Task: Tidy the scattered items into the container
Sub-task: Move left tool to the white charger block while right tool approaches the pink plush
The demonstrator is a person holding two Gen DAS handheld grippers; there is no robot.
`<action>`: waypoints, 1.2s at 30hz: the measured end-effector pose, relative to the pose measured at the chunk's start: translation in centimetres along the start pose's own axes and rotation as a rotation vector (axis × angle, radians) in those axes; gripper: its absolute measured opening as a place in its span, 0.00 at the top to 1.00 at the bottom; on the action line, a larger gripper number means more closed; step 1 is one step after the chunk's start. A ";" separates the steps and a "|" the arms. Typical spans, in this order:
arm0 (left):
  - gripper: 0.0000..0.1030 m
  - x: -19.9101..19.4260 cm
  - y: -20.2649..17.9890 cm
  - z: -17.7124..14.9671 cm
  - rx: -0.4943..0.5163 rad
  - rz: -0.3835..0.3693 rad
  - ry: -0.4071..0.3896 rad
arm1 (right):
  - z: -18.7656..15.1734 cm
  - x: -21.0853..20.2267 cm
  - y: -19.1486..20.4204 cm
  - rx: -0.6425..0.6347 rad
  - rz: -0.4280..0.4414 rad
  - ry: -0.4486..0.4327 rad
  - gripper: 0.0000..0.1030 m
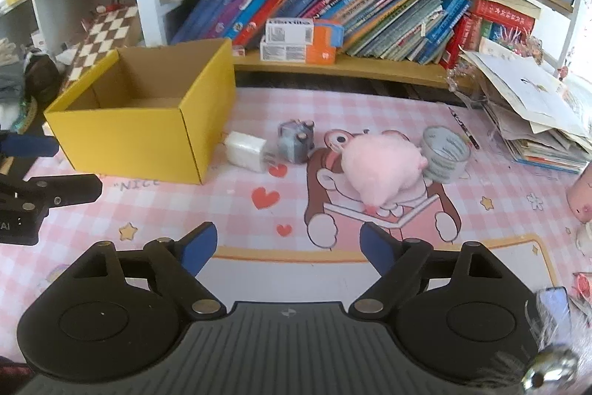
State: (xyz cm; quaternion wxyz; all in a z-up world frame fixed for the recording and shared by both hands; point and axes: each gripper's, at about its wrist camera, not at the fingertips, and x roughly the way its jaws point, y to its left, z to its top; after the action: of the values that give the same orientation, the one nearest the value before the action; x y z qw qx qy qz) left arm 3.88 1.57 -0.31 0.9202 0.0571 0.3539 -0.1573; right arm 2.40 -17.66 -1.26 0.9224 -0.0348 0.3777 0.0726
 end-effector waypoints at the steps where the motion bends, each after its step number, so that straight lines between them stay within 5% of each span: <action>1: 0.16 0.2 -0.2 0.0 0.007 -0.004 0.006 | -0.2 0.1 0.0 -0.003 -0.006 0.003 0.18; 23: 0.16 5.4 -5.7 1.3 0.196 -0.049 0.100 | -0.5 3.5 -3.9 0.104 -0.003 0.053 0.18; 36: 0.16 8.0 -7.9 2.6 0.327 -0.009 0.045 | -0.3 5.4 -7.2 0.172 -0.039 0.048 0.18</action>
State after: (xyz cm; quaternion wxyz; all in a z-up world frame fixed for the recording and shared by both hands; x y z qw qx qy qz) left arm 8.60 -8.44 -3.68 0.8897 0.2081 0.3443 -0.2157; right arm 7.16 -24.20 -5.16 0.9139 0.0354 0.4039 0.0210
